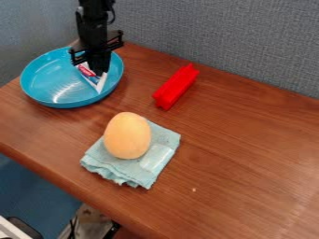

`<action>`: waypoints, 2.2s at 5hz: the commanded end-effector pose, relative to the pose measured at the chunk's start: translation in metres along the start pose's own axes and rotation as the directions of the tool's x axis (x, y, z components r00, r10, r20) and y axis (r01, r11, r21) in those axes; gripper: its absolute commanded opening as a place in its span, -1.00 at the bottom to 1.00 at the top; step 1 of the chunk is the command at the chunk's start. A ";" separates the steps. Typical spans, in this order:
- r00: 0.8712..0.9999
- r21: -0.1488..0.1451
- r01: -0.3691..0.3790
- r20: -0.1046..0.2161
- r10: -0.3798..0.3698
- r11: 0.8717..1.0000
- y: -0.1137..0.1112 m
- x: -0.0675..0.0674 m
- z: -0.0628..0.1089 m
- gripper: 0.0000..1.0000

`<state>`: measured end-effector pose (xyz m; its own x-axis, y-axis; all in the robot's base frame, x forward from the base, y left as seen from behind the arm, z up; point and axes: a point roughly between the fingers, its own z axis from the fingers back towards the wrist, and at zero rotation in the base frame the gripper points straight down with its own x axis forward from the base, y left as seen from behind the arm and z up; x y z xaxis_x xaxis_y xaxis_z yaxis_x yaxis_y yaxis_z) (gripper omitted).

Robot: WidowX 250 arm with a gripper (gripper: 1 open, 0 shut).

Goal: Put the toothpaste on the blue plate

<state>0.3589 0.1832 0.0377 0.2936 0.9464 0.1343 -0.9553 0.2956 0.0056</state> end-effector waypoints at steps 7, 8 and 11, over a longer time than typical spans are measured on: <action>0.999 -0.024 0.045 0.005 -0.045 0.999 -0.006 0.006 0.011 -1.00; 0.999 -0.026 0.051 -0.001 -0.051 0.998 -0.004 0.008 0.016 -1.00; 0.997 -0.036 0.067 -0.025 -0.068 0.997 0.003 0.014 0.033 -1.00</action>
<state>0.3549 0.1815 0.0398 0.3836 0.9225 0.0430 -0.9233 0.3821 0.0401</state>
